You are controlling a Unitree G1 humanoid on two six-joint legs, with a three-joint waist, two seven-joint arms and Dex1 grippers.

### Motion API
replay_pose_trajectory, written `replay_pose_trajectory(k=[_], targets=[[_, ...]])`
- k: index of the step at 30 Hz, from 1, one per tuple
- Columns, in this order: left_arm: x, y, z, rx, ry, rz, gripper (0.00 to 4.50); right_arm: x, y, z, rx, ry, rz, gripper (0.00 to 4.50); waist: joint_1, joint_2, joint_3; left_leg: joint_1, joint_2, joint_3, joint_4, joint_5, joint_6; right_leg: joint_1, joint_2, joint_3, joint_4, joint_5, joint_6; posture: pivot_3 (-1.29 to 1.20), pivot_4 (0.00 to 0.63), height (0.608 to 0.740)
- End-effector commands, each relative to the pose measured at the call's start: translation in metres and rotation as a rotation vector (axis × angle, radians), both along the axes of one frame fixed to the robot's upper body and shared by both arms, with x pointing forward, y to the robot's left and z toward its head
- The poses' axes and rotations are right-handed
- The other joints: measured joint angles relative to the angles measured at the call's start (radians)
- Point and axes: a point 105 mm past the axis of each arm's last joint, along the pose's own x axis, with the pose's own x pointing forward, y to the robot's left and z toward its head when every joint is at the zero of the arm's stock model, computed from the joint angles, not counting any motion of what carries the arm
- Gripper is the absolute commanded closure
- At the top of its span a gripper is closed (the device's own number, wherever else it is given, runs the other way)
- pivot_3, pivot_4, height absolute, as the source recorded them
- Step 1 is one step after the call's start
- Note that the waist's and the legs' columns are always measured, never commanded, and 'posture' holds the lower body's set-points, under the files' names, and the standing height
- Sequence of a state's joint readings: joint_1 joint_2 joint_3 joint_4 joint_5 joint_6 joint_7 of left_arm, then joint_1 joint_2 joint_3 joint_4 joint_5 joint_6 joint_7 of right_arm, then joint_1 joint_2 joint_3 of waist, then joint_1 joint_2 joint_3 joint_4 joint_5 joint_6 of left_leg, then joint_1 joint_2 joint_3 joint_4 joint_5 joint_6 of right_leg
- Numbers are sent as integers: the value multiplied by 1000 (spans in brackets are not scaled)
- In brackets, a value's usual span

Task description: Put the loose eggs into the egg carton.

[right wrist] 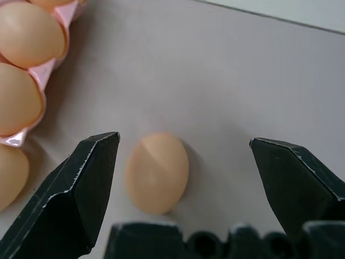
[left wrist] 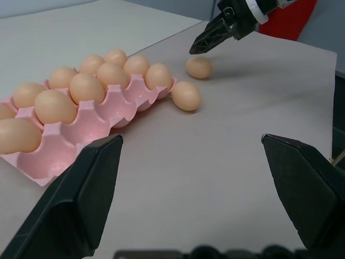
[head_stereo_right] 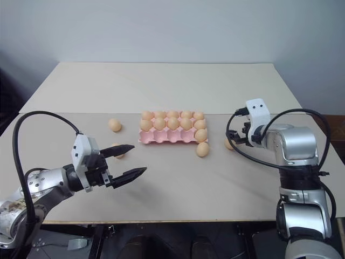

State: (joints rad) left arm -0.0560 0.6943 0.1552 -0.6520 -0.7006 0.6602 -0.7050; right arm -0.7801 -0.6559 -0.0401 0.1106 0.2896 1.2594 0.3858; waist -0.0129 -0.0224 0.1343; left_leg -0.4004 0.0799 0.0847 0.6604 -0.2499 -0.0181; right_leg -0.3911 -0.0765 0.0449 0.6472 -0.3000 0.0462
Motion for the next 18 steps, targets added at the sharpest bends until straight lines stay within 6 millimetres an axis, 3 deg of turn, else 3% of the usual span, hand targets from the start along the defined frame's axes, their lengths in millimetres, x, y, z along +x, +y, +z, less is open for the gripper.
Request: replay_pose_trajectory(k=[1,14,18], targets=[[-2,0,8,5,-33,-3,15,3,0,5,-1,17,-14,0,0,0,0,0,0,0,0,0,0,0,0,0,0,0,0,0,150,740],[-3,1,14,-23,-42,11,15,13,2,-9,9,64,-27,0,0,0,0,0,0,0,0,0,0,0,0,0,0,0,0,0,150,740],[-3,2,14,-18,-45,17,0,16,4,-10,-6,60,-22,875,0,0,0,0,0,0,0,0,0,0,0,0,0,0,0,0,150,740]])
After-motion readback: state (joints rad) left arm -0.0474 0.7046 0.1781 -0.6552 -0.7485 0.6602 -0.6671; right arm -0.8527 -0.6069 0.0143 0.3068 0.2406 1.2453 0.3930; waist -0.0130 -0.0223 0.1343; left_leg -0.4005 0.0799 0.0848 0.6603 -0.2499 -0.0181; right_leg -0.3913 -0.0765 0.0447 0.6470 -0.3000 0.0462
